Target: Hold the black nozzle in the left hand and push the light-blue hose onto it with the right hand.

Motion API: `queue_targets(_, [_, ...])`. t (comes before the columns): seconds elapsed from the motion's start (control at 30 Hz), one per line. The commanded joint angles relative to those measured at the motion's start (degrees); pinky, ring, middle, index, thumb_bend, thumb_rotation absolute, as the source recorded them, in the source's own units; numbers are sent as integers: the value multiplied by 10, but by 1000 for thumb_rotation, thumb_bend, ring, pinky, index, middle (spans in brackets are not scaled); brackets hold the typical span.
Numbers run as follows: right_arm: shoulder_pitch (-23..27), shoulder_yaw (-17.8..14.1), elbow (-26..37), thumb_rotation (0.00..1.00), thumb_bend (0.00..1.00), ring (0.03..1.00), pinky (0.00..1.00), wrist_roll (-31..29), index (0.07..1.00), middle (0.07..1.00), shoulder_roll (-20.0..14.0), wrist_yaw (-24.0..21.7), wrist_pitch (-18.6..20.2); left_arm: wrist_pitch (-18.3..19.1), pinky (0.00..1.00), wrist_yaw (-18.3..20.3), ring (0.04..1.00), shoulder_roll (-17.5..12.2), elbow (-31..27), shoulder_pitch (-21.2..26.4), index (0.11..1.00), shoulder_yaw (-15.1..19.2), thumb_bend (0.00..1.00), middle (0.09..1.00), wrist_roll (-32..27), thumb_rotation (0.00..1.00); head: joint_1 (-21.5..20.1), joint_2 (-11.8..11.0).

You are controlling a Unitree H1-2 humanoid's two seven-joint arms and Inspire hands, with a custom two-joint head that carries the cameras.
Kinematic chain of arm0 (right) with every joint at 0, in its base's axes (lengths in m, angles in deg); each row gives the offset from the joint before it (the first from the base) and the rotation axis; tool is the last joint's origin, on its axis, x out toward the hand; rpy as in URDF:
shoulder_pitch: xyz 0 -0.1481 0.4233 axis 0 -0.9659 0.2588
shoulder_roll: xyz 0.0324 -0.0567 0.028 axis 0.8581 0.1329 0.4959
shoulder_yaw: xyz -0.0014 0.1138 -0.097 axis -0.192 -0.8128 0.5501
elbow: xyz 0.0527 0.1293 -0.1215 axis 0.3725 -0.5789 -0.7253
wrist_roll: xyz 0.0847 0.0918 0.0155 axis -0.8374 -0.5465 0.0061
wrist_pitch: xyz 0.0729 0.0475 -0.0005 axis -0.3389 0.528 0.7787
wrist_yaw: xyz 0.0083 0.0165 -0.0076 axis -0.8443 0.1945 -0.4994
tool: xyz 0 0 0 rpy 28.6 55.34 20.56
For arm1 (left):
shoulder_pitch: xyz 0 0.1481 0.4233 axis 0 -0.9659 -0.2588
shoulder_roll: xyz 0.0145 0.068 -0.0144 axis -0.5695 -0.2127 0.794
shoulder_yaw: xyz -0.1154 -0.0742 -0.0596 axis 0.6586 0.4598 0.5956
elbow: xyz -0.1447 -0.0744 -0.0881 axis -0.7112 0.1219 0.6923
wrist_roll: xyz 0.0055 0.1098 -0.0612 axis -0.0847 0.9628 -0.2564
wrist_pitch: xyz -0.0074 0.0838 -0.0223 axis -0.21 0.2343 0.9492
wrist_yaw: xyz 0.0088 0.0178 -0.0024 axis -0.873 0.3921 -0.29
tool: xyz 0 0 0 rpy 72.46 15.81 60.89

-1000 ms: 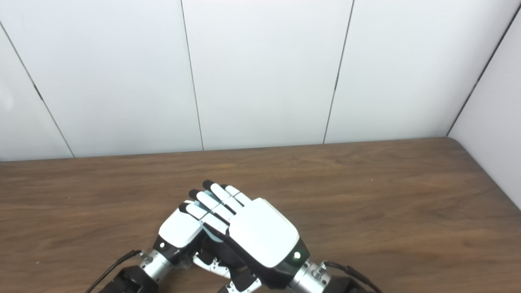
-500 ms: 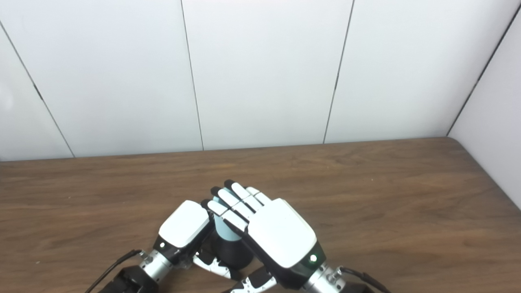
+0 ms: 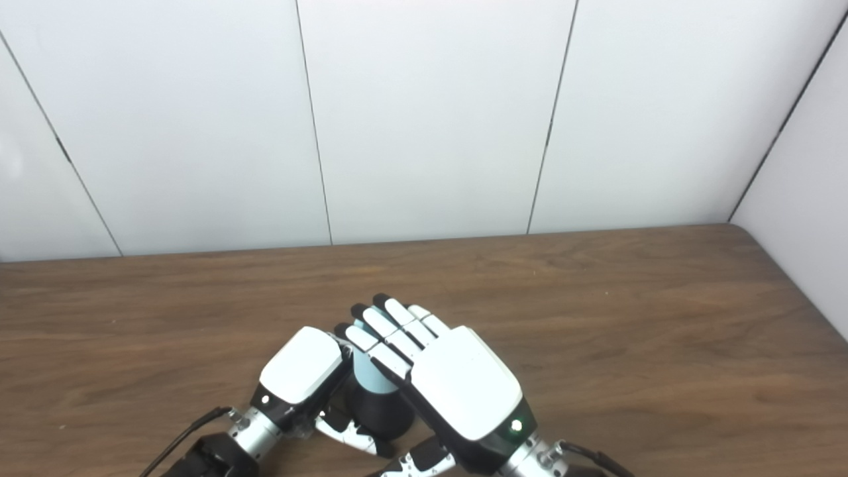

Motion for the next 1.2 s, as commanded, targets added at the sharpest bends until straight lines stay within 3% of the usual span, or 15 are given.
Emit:
queue_targets(0.0, [-10, 2, -13, 620, 856, 929, 859, 10, 891, 933, -12, -20, -6, -4, 146, 34, 205, -5, 19, -18, 479, -18, 526, 471, 11, 0, -1, 1])
queue_targets(0.33, [-11, 18, -9, 624, 865, 919, 811, 10, 879, 925, -17, -54, -4, -2, 143, 40, 206, -4, 17, -18, 479, -18, 526, 471, 10, 0, 0, 1])
queue_targets(0.73, [-10, 23, -12, 620, 871, 912, 801, 14, 865, 917, -17, -63, -2, 0, 145, 45, 206, -6, 15, -17, 480, -19, 526, 471, 12, 0, 0, 2])
queue_targets(1.17, [-25, 32, -21, 664, 835, 956, 870, 33, 917, 963, -16, -59, -5, 6, 150, 54, 211, -7, 9, -19, 479, -19, 525, 471, 10, 0, 1, 2])
